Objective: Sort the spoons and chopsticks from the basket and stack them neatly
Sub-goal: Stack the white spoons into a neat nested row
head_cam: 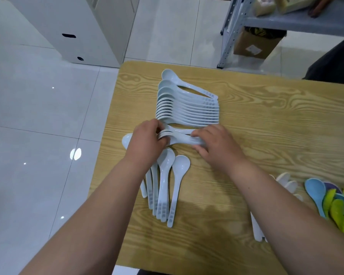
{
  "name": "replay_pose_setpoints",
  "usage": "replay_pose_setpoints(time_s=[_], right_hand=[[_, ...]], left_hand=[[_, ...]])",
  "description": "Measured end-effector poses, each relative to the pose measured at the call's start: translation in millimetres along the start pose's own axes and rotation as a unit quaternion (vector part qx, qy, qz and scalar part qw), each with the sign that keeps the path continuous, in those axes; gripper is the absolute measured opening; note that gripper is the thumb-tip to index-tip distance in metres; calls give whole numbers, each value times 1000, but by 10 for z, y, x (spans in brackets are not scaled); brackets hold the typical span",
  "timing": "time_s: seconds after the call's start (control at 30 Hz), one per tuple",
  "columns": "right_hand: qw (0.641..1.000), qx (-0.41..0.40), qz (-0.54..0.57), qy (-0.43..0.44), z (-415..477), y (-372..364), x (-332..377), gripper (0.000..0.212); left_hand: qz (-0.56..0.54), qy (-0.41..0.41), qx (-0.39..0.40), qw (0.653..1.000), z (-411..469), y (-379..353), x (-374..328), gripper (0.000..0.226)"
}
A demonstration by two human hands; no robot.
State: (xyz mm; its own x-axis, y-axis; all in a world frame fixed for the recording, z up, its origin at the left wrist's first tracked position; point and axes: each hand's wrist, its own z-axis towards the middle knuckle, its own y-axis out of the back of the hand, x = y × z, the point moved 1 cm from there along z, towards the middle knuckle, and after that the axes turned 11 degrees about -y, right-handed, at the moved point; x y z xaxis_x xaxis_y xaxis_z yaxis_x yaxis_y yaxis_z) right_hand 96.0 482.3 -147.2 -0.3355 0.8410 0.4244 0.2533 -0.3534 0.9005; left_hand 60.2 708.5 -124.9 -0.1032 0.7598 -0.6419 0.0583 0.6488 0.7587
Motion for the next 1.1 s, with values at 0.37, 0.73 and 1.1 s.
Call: replay_pose_setpoints(time_s=[0.37,0.73,1.1], right_hand=[[998,-55,22,12,-35,-176,-50,35],[994,-96,52,17,-69,-310,-31,29],[987,-152,39,27,143,-364,-22,22]], left_hand=[[-7,20,-33,999,-21,-94,58,38],[15,-12,-33,999,39,-64,111,50],[213,-180,-7,960,240,-64,44,109]])
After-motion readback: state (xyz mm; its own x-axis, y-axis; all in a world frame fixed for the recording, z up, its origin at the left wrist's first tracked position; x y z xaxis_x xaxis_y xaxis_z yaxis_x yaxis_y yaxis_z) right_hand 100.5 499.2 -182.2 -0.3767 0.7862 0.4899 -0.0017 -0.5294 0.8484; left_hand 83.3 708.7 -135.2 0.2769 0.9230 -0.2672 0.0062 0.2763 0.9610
